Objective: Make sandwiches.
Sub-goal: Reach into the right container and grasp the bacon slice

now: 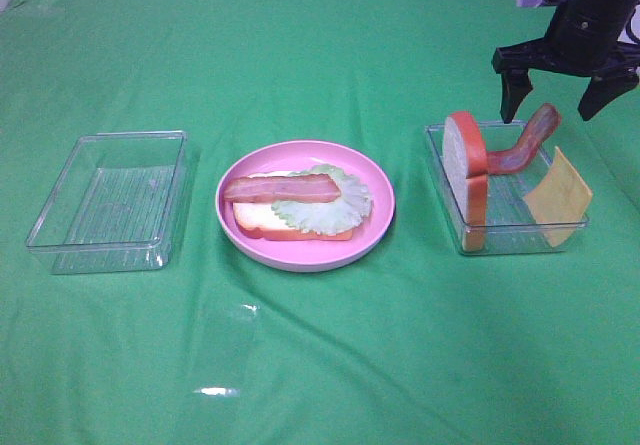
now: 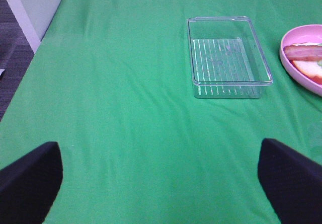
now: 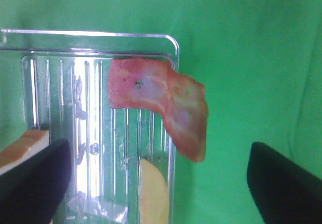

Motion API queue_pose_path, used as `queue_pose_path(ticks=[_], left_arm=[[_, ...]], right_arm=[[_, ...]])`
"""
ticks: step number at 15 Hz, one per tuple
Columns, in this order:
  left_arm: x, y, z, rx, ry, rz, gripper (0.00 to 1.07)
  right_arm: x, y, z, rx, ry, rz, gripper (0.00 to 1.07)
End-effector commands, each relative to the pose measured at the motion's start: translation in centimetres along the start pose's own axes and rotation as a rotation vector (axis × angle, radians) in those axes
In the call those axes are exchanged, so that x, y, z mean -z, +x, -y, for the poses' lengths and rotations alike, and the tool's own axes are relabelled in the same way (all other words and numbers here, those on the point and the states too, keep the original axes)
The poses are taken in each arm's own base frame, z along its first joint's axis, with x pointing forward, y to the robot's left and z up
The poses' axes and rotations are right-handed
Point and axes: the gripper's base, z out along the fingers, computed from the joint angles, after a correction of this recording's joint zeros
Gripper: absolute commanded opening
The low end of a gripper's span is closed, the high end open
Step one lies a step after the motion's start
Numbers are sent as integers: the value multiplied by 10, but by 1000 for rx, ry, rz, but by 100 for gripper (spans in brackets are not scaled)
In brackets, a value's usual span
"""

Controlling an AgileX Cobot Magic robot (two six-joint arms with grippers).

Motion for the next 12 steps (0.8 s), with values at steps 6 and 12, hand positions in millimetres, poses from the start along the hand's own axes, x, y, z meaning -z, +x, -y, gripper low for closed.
queue_pose_path(ticks=[6,12], left_arm=[[1,1,0,0,2,16,98],[1,1,0,0,2,16,98]], right_arm=[[-18,-8,21,-43,-62,32,85],[-18,-8,21,-47,-68,39,73]])
